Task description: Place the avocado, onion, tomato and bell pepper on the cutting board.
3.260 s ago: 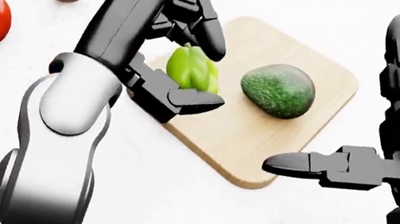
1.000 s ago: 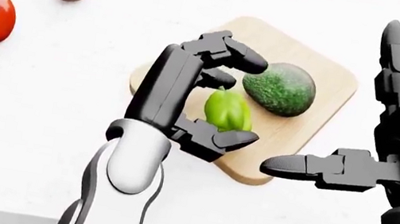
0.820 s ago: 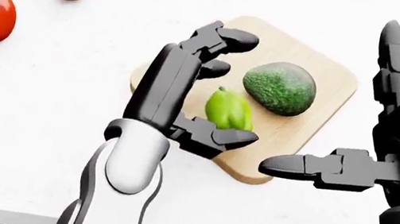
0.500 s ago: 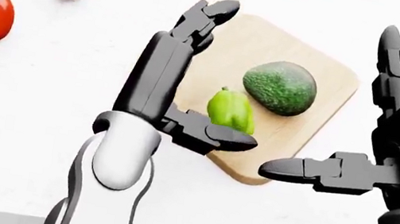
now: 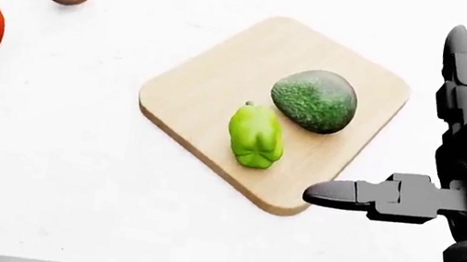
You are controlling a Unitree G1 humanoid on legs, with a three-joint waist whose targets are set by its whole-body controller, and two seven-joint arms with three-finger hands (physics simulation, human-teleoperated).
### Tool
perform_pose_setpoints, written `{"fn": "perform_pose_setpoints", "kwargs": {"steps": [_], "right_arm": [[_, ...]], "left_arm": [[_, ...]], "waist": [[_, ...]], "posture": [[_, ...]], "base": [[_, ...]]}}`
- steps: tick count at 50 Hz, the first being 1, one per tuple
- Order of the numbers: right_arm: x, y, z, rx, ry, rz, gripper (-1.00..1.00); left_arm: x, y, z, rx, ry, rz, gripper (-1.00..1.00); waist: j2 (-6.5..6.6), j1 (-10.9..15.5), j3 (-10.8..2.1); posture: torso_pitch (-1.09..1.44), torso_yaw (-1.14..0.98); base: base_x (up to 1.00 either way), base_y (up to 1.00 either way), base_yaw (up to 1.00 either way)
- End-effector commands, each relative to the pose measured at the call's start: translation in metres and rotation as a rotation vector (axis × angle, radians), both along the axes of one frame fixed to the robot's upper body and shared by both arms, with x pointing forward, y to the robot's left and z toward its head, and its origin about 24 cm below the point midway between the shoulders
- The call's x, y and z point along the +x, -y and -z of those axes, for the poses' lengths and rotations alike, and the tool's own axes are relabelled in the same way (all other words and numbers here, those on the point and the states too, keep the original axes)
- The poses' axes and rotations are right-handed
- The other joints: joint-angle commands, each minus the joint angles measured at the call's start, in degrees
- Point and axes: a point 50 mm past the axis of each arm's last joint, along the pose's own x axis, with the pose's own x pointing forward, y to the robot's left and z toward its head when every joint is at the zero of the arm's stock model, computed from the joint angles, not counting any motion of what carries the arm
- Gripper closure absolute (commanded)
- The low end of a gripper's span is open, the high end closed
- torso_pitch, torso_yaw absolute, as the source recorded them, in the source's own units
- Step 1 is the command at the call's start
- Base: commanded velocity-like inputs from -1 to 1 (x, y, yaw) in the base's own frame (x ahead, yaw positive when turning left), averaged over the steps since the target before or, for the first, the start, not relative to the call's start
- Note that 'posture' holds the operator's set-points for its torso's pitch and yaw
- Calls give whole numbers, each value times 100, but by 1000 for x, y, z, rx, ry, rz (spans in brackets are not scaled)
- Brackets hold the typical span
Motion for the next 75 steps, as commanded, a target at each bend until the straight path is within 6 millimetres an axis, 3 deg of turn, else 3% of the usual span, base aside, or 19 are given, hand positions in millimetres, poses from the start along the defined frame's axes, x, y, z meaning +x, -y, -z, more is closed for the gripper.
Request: {"fn": "perform_pose_setpoints", "kwargs": {"steps": [1, 2, 11, 13, 16, 27, 42, 61, 75], "right_arm": [[-5, -1, -13, -9, 76, -2, -100], [-4, -1, -13, -13, 75, 0, -100], [-4, -1, -14, -15, 74, 1, -100], [-3, -1, -13, -16, 72, 2, -100], [-3, 0, -13, -16, 73, 3, -100], [-4, -2, -13, -19, 69, 2, -100], [-3, -2, -13, -22, 66, 2, -100], [-3, 0, -12, -24, 64, 4, -100], [-4, -1, -13, -24, 66, 8, -100]], "left_arm": [[-3, -7, -13, -6, 79, -4, -75], [0, -14, -12, -17, 75, -24, -84], [21, -52, 6, -23, 32, -114, -77], [26, -61, 10, -23, 17, -138, -84], [30, -70, 20, -37, -5, -156, -100], [35, -90, 55, -78, -65, -216, -100], [34, -86, 75, -87, -112, -206, -100], [58, -77, 105, -34, -194, -188, -100], [56, -96, 115, -25, -215, -262, -100]], "waist": [[4, 3, -120], [16, -1, -124], [71, -2, -131], [84, -4, -141], [104, -13, -148], [165, -40, -164], [190, -53, -182], [161, -35, -222], [184, -47, -234]], "posture": [[0, 0], [0, 0], [0, 0], [0, 0], [0, 0], [0, 0], [0, 0], [0, 0], [0, 0]], "base": [[0, 0, 0], [0, 0, 0], [0, 0, 0], [0, 0, 0], [0, 0, 0], [0, 0, 0], [0, 0, 0], [0, 0, 0], [0, 0, 0]]}}
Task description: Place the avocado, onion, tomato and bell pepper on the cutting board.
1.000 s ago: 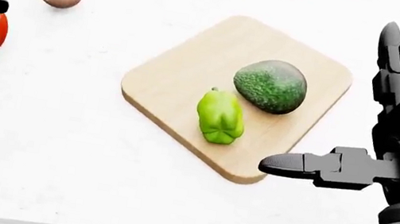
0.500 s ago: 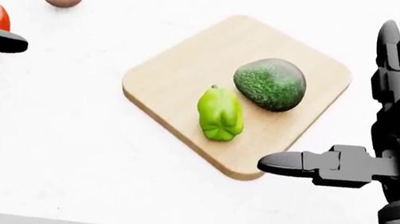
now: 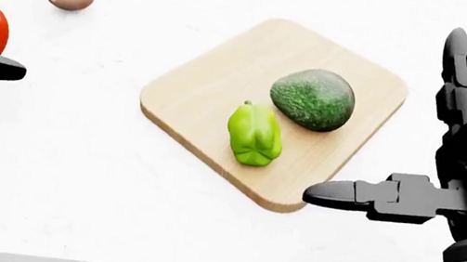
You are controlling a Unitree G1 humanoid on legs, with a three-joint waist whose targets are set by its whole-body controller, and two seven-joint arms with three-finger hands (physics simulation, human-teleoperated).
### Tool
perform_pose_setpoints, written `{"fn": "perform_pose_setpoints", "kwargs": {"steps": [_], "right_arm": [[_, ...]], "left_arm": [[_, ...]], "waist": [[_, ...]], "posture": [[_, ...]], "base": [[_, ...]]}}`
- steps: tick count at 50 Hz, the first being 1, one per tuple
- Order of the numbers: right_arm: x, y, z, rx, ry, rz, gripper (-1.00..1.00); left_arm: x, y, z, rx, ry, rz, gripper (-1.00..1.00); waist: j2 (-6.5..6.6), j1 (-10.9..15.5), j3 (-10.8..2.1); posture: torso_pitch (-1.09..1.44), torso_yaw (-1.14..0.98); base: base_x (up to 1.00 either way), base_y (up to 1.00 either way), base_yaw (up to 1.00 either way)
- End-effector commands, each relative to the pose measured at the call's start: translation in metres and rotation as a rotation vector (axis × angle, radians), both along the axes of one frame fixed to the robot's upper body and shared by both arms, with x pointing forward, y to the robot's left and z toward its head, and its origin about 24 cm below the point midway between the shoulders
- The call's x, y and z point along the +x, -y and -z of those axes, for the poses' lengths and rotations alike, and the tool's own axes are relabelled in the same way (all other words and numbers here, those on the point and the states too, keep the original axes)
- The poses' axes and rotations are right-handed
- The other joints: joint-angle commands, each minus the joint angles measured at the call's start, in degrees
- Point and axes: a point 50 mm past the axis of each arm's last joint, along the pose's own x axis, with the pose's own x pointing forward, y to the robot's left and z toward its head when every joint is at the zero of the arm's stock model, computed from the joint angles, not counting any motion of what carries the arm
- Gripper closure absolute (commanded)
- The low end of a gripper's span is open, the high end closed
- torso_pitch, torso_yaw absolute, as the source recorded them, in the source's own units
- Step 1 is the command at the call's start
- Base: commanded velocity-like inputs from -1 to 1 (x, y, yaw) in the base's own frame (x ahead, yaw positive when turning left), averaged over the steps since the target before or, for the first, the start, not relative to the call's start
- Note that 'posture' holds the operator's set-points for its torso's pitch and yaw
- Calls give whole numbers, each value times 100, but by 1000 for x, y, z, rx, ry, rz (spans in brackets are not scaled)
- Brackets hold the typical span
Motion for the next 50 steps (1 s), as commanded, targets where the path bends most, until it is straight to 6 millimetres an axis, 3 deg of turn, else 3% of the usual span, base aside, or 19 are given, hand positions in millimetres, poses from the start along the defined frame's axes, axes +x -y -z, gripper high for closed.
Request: {"fn": "perform_pose_setpoints", "kwargs": {"steps": [1, 24, 26, 40, 50], "right_arm": [[-5, -2, -13, -12, 80, -3, -100], [-5, -1, -15, -13, 81, -2, -100], [-4, -1, -15, -14, 80, -2, -100], [-4, 1, -12, -13, 78, 1, -100], [-6, 0, -13, -13, 80, 1, -100]], "left_arm": [[1, 0, -25, 33, 99, 2, -100], [15, -2, -8, 32, 50, 4, -94], [15, -2, -6, 31, 47, 1, -88], [16, 0, -4, 43, 41, 5, 10], [17, 0, -7, 62, 42, 9, 24]], "waist": [[22, -5, -135], [37, -11, -152], [40, -14, -154], [38, -12, -166], [28, -1, -183]], "posture": [[0, 0], [0, 0], [0, 0], [0, 0], [0, 0]], "base": [[0, 0, 0], [0, 0, 0], [0, 0, 0], [0, 0, 0], [0, 0, 0]]}}
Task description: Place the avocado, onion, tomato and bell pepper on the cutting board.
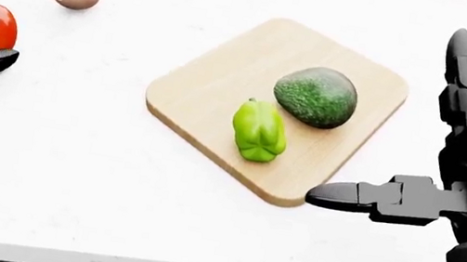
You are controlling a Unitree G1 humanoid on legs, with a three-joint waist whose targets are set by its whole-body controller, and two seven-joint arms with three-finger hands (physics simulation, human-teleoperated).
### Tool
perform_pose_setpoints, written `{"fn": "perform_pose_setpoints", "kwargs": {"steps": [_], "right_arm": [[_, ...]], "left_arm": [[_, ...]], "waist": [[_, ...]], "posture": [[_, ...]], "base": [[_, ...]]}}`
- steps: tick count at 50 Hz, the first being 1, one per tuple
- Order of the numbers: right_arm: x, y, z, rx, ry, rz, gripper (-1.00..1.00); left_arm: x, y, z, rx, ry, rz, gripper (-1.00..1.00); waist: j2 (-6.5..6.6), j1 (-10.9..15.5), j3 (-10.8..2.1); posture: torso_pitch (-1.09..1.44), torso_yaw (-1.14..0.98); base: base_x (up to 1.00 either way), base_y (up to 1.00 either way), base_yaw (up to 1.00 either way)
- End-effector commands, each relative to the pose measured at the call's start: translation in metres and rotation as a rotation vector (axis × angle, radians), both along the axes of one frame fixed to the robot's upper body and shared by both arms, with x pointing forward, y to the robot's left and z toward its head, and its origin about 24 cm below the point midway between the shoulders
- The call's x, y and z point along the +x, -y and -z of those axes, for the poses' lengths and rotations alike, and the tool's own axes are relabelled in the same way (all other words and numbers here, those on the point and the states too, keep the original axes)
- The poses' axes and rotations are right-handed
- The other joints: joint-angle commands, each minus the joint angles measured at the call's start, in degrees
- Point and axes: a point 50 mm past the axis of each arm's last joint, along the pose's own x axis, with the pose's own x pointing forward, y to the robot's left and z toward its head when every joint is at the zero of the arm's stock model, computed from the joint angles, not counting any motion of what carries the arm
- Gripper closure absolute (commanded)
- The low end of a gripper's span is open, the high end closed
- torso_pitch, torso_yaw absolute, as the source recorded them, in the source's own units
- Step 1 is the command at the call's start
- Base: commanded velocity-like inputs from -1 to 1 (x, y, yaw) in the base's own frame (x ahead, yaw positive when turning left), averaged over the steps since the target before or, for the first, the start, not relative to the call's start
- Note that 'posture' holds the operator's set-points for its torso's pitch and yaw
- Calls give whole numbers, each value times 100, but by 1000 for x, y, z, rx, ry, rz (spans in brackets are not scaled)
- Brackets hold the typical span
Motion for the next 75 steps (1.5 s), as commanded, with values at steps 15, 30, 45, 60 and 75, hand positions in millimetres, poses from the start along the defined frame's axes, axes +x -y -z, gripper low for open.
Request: {"fn": "perform_pose_setpoints", "kwargs": {"steps": [15, 30, 45, 60, 75], "right_arm": [[-6, 0, -12, -7, 80, 2, -100], [-10, 1, -21, 0, 101, -2, -100], [-18, -1, -26, -2, 113, -1, -100], [-22, 1, -27, -1, 117, 4, -100], [-25, 3, -23, 0, 111, 13, -100]], "left_arm": [[2, 9, -74, 101, 143, 50, 54], [18, 51, -160, 158, 243, 198, 65], [37, 127, -177, 186, 239, 433, 69], [41, 200, -161, 84, 173, 665, 68], [40, 221, -148, 16, 117, 755, 66]], "waist": [[7, -17, -104], [-35, -6, -53], [-125, -4, -23], [-208, 21, -27], [-253, 33, -32]], "posture": [[0, 0], [0, 0], [0, 0], [0, 0], [0, 0]], "base": [[0, 0, 0], [0, 0, 0], [0, 0, 0], [0, 0, 0], [0, 0, 0]]}}
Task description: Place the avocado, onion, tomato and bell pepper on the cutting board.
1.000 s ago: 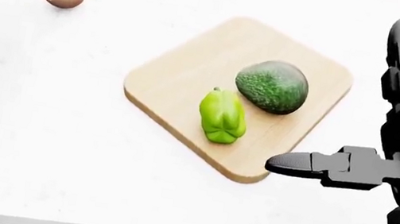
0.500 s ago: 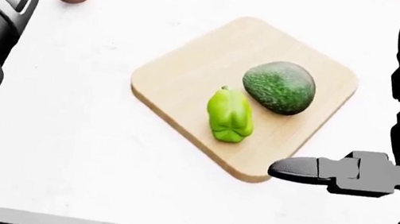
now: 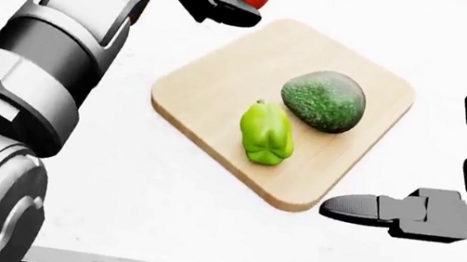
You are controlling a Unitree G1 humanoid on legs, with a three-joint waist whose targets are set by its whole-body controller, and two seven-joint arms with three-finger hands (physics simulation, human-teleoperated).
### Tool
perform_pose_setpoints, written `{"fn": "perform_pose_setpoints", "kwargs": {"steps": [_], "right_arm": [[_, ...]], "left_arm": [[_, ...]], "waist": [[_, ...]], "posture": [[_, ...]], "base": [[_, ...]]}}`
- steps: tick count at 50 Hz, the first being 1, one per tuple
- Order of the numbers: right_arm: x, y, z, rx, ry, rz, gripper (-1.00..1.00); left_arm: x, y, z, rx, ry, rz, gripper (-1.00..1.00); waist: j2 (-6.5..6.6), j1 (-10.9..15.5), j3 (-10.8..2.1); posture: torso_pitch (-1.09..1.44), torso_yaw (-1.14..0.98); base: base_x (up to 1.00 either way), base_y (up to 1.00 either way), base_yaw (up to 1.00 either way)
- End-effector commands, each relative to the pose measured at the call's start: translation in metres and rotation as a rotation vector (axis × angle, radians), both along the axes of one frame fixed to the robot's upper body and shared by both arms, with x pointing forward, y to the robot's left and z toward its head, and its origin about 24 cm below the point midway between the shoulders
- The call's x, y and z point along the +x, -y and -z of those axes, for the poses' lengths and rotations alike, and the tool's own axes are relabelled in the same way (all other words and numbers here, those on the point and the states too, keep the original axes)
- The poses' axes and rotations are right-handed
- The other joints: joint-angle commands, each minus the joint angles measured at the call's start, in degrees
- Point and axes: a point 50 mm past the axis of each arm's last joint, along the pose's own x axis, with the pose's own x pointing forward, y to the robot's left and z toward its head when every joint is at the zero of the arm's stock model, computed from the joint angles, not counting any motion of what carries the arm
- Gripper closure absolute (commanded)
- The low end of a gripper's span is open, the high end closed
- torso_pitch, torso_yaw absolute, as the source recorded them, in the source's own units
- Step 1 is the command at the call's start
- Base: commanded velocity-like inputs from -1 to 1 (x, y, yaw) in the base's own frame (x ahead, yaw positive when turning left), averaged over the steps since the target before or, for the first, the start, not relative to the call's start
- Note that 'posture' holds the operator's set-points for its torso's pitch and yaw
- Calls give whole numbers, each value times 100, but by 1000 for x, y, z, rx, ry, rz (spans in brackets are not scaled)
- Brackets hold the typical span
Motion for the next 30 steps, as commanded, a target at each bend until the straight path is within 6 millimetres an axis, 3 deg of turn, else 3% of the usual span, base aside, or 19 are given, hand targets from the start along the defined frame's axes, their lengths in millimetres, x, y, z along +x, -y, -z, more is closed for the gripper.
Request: {"fn": "perform_pose_setpoints", "kwargs": {"steps": [1, 21, 30], "right_arm": [[-5, -1, -10, -14, 73, -1, -100], [-7, -1, -9, -14, 70, 3, -100], [-7, 0, -9, -15, 69, 4, -100]], "left_arm": [[-5, 3, -36, -8, 133, 16, 66], [-5, 11, -26, -16, 71, 52, 65], [-8, 13, -48, -20, 95, 62, 70]], "waist": [[-21, 6, -164], [-42, 22, -170], [-48, 21, -149]], "posture": [[0, 0], [0, 0], [0, 0]], "base": [[0, 0, 0], [0, 0, 0], [0, 0, 0]]}}
